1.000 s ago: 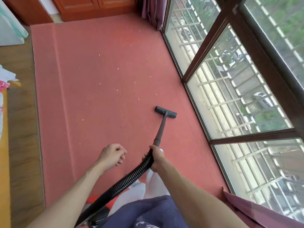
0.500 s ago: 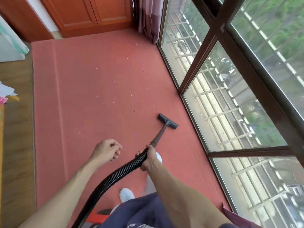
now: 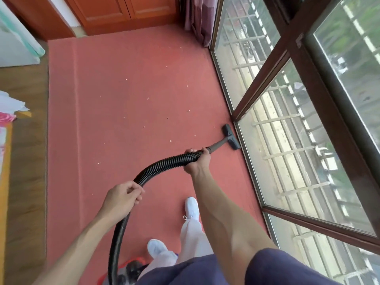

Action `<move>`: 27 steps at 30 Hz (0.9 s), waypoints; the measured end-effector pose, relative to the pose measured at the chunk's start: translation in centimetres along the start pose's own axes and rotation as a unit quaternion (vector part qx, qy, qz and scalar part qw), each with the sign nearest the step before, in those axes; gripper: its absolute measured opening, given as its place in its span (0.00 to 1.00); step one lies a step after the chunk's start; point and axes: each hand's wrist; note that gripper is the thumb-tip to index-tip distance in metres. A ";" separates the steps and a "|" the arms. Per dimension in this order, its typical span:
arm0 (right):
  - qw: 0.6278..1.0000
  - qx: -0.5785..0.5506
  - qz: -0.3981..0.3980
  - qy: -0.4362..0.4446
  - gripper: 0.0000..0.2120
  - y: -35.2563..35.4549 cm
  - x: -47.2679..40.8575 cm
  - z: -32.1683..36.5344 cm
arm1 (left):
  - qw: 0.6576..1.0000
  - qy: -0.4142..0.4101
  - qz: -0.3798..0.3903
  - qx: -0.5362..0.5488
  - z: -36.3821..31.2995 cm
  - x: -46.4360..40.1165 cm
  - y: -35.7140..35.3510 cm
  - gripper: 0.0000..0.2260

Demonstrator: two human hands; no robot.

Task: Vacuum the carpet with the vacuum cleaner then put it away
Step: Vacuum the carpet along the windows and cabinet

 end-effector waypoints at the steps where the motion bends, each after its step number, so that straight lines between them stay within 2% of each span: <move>1: 1.000 -0.010 0.013 -0.007 0.15 -0.9 -0.2 -0.1 | 1.000 0.004 -0.002 -0.002 -0.2 0.0 0.3 0.09; 4: 0.999 -0.016 0.034 -0.028 0.16 -2.9 -1.0 -0.5 | 1.000 0.021 -0.021 -0.009 0.1 -0.1 1.9 0.09; 7: 0.999 0.031 0.033 -0.026 0.18 -3.8 -1.9 -0.9 | 0.998 0.045 -0.036 -0.004 1.0 -0.2 3.8 0.07; 17: 0.984 0.167 -0.060 -0.018 0.18 -0.6 -2.4 -3.5 | 0.995 0.081 -0.055 0.027 4.3 0.0 4.3 0.07; 22: 0.957 0.269 -0.105 -0.016 0.14 2.0 -2.0 -7.2 | 0.993 0.089 -0.064 0.048 5.9 0.3 4.6 0.07; 27: 0.921 0.355 -0.152 -0.047 0.11 7.9 -0.1 -11.6 | 0.990 0.096 -0.076 0.072 9.0 0.9 5.5 0.06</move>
Point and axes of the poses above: each hand's wrist, its own x-axis away from the middle knuckle, its own y-axis out of the back of the hand, z = x × y, and after that the axes turned 8 degrees about -x, right-handed
